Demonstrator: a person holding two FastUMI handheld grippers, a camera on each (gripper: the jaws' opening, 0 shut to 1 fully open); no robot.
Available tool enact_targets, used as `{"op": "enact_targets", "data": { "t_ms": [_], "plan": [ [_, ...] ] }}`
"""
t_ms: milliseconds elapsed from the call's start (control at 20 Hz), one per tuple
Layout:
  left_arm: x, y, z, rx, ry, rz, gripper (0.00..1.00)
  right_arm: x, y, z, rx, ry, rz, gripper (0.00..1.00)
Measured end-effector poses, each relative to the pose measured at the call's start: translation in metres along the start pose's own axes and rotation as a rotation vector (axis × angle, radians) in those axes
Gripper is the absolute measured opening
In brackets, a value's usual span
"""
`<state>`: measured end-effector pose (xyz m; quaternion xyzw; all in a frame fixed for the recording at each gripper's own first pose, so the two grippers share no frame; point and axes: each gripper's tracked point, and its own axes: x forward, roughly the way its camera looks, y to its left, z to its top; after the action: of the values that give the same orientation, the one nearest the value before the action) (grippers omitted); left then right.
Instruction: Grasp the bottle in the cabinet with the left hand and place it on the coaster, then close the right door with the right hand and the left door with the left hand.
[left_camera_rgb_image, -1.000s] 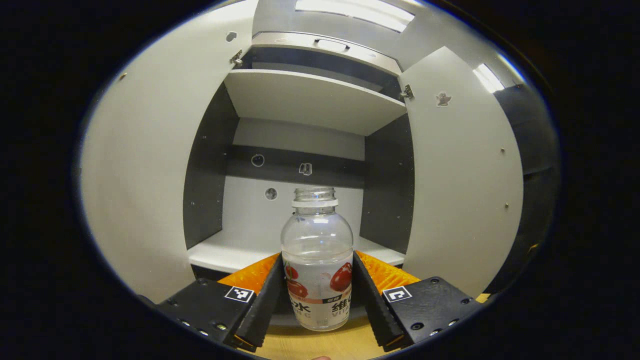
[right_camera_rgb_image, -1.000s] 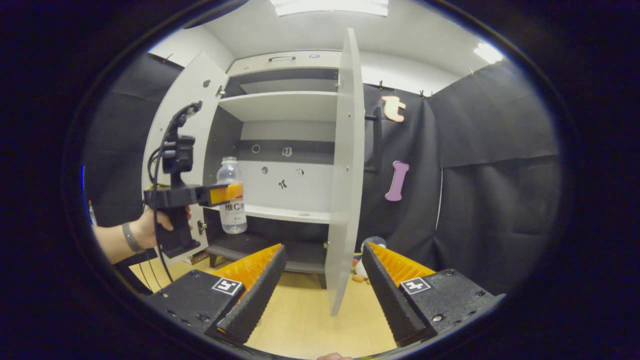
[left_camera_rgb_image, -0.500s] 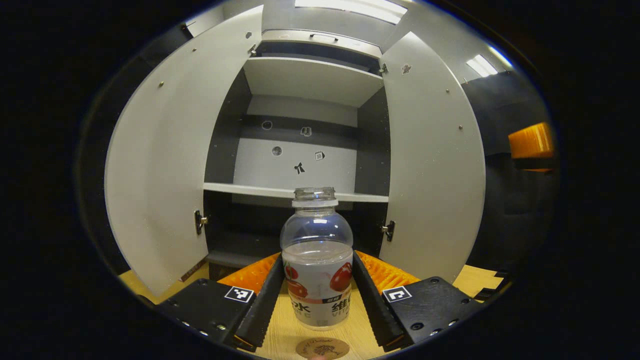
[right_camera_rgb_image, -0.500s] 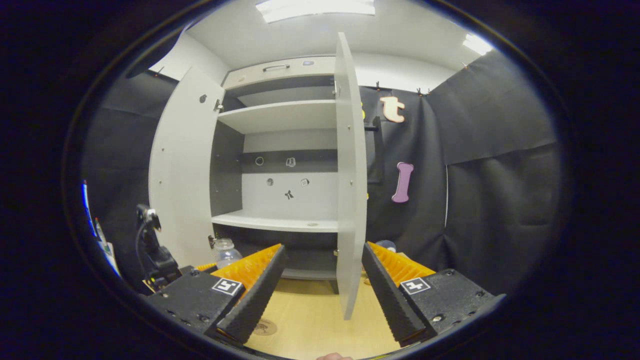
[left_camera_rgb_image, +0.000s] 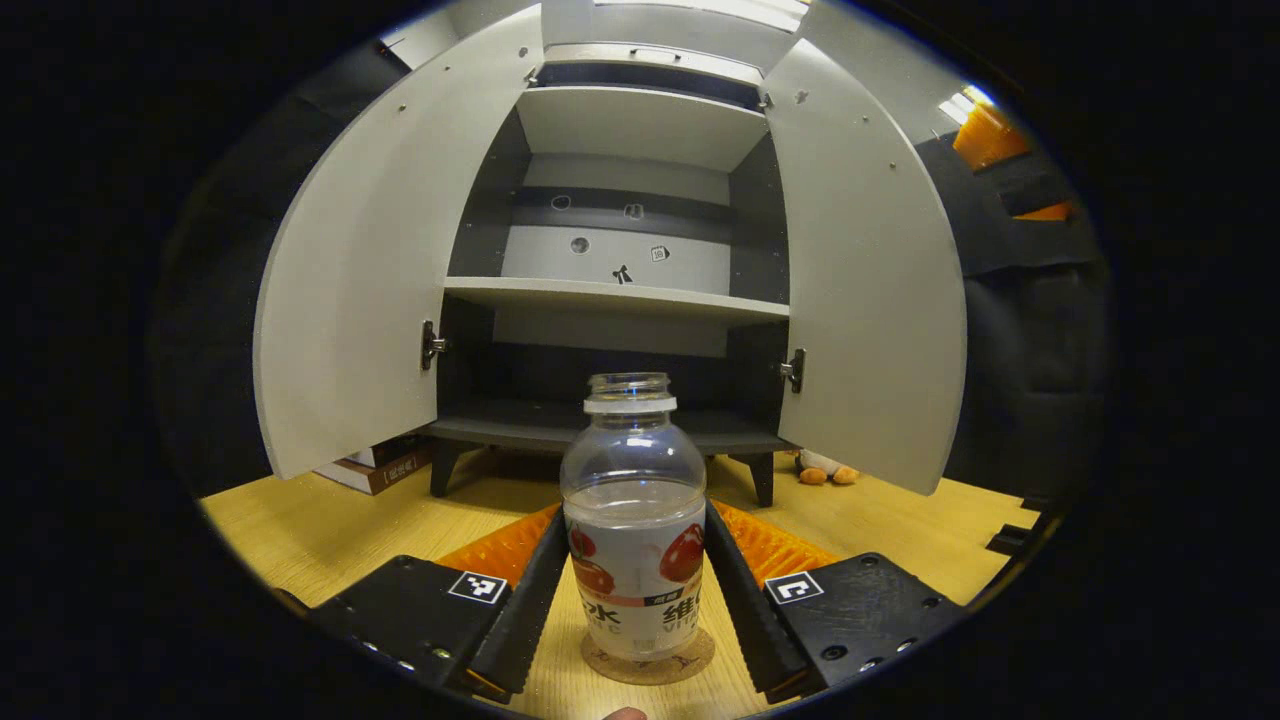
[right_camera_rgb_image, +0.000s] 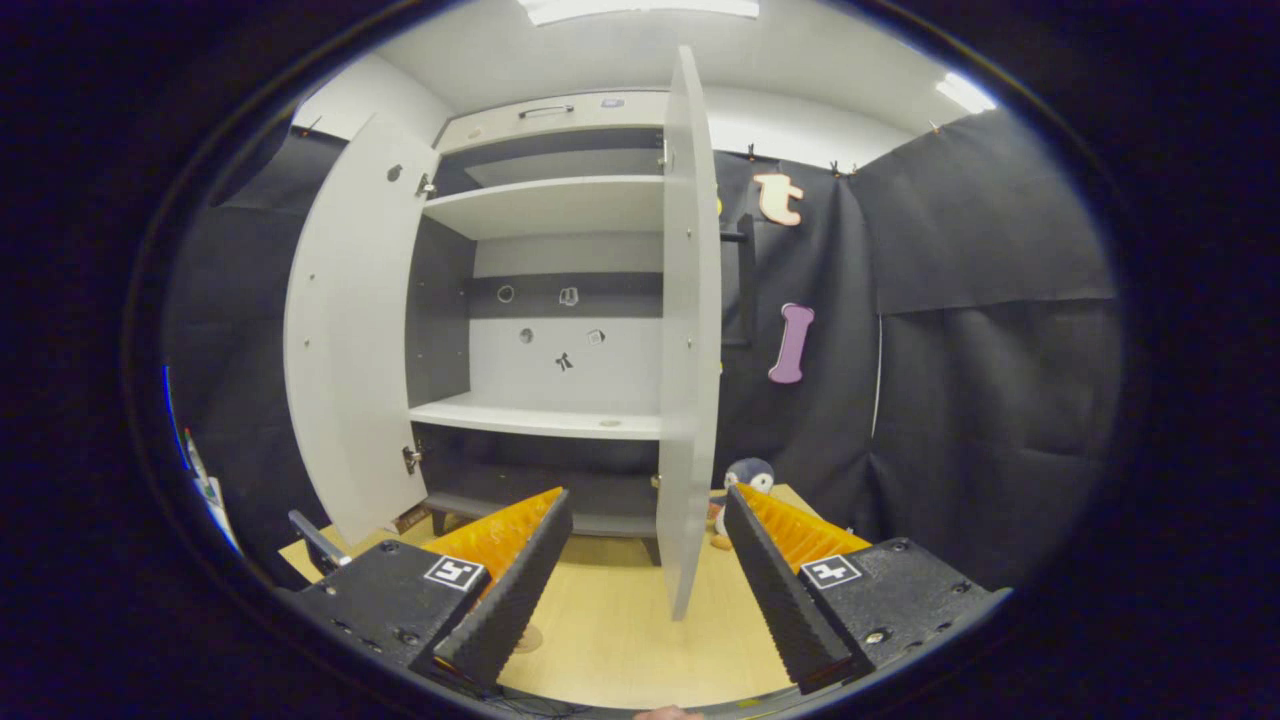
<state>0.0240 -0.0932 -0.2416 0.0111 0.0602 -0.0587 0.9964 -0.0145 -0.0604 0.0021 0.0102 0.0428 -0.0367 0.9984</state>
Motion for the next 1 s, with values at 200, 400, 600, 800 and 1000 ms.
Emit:
{"op": "enact_targets", "data": {
  "t_ms": [200,400,600,800,1000],
  "plan": [
    [0.002,0.0,-0.014,0.027,-0.019,0.019,0.78,-0.002,-0.001,-0.002,0.004,0.019,-0.013,1.0],
    [0.005,-0.001,-0.022,0.059,-0.036,0.024,0.78,-0.004,-0.004,0.0,-0.011,0.021,-0.027,1.0],
    [-0.001,-0.002,-0.022,0.045,-0.03,0.032,0.78,-0.001,-0.004,0.0,-0.012,0.028,-0.023,1.0],
    [-0.002,0.0,-0.024,0.033,0.008,0.025,0.9,0.002,-0.002,-0.006,-0.011,0.04,-0.013,1.0],
    [-0.008,0.007,-0.009,0.028,0.012,0.04,0.97,0.005,-0.001,-0.008,0.007,0.041,0.003,1.0]
  ]
}}
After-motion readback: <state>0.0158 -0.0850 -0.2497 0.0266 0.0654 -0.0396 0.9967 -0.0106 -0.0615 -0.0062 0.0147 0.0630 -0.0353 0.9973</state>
